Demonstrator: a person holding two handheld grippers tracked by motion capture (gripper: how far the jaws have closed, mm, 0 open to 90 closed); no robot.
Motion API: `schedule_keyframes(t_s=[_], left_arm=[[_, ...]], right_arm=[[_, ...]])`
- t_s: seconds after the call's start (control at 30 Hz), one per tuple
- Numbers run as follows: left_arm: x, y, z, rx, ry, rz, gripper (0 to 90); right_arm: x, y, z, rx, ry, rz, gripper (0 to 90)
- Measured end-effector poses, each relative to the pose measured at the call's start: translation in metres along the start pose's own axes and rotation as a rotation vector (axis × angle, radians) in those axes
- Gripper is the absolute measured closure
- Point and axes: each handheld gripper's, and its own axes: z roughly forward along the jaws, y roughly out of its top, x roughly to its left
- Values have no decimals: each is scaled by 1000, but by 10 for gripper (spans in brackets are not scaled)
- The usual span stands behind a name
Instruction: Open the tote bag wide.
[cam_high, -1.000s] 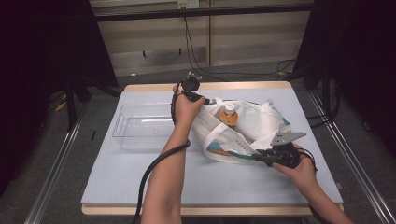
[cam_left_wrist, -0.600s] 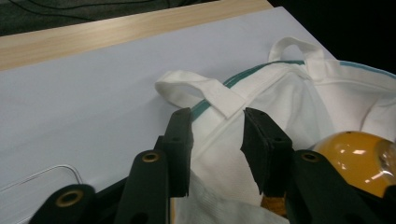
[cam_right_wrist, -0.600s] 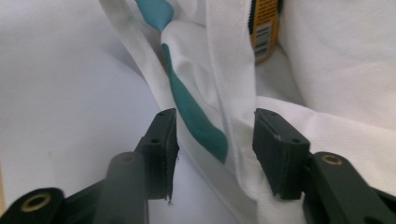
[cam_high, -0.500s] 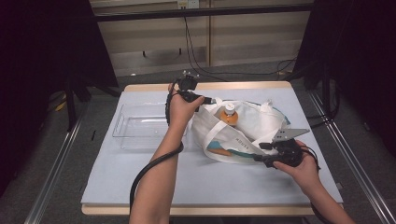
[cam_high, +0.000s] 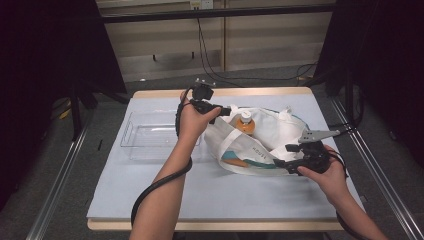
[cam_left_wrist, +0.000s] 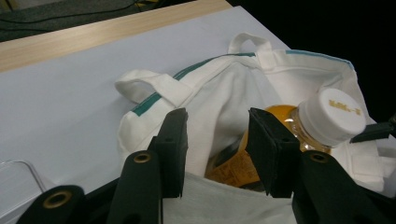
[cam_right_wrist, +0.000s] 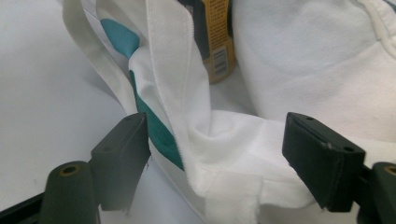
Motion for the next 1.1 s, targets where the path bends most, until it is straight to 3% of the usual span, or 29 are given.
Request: schedule_keyframes(t_s=[0.3,0.6,0.93,1.1], left_arm=[[-1,-8,4,7,-2,-13,602],[-4,-10,4,10,-25,-7,618],[-7,-15,2,29,-20,20,639],[-7,-18,0,34,-17,24,649]], right_arm=[[-9,13,-11,-19,-16,36,150],[-20,29,-17,-33,-57,29,142],[-38,36,-7,-30,-91,63,175],[-47,35,-4,-36,-106,80,234]])
